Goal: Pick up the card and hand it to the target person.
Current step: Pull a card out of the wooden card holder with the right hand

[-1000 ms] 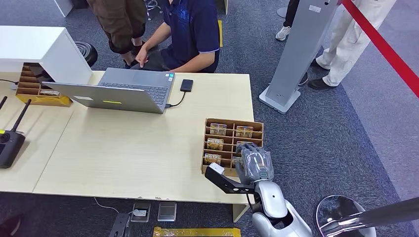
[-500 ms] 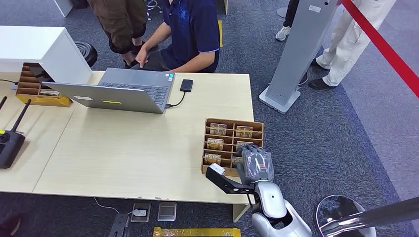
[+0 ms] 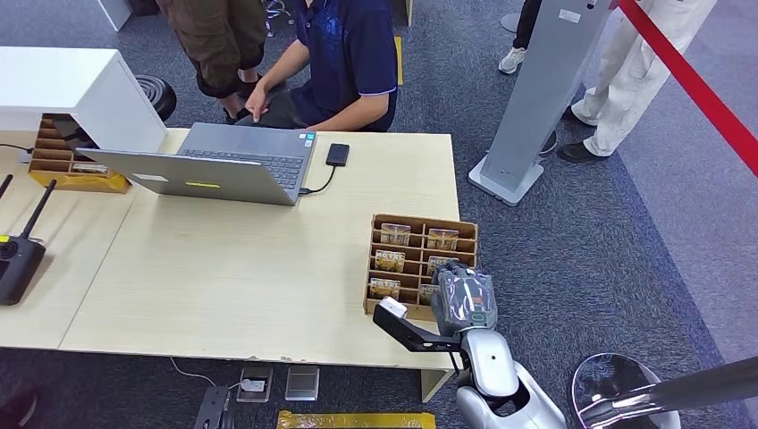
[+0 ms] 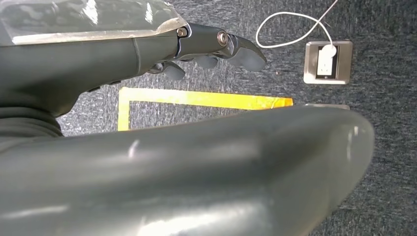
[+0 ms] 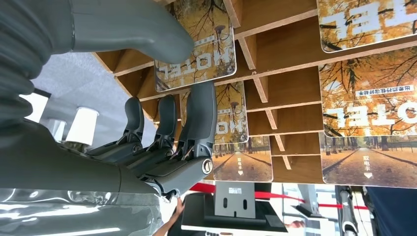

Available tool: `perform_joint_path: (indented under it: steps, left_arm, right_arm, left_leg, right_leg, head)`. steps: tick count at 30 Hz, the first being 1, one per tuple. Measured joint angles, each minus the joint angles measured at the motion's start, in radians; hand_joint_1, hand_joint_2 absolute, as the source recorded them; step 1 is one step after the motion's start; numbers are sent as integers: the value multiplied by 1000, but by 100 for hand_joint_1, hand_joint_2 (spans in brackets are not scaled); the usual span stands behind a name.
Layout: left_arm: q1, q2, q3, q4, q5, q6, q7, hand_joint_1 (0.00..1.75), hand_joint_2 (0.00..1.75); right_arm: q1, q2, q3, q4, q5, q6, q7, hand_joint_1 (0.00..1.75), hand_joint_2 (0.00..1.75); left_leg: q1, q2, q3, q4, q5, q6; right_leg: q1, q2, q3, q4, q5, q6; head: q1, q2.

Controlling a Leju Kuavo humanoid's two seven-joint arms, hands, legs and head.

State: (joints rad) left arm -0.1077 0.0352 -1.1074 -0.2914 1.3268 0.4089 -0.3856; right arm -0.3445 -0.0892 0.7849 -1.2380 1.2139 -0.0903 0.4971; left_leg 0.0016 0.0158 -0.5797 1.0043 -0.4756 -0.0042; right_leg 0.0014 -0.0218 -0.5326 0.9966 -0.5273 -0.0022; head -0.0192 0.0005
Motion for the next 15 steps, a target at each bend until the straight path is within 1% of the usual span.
perform_joint_path:
  steps: [3, 11, 15]
  left_arm:
    - [0, 0, 0, 0, 0, 0, 0, 0, 0]
    - [0, 0, 0, 0, 0, 1, 0, 0, 0]
    - [0, 1, 0, 0, 1, 3, -1, 0, 0]
  right_arm:
    - [0, 0, 2, 0, 7, -5, 0, 120, 175]
    - [4, -2, 13, 1, 27, -10, -13, 120, 175]
    - [10, -1, 16, 4, 38, -14, -22, 126, 175]
  left_leg:
    - [0, 0, 0, 0, 0, 0]
    - [0, 0, 0, 0, 0, 0]
    - [0, 0, 0, 0, 0, 0]
  right_leg:
    - [0, 0, 0, 0, 0, 0]
    - [0, 0, 0, 0, 0, 0]
    - [0, 0, 0, 0, 0, 0]
  head:
    - [0, 0]
    - [0, 0]
    - [0, 0]
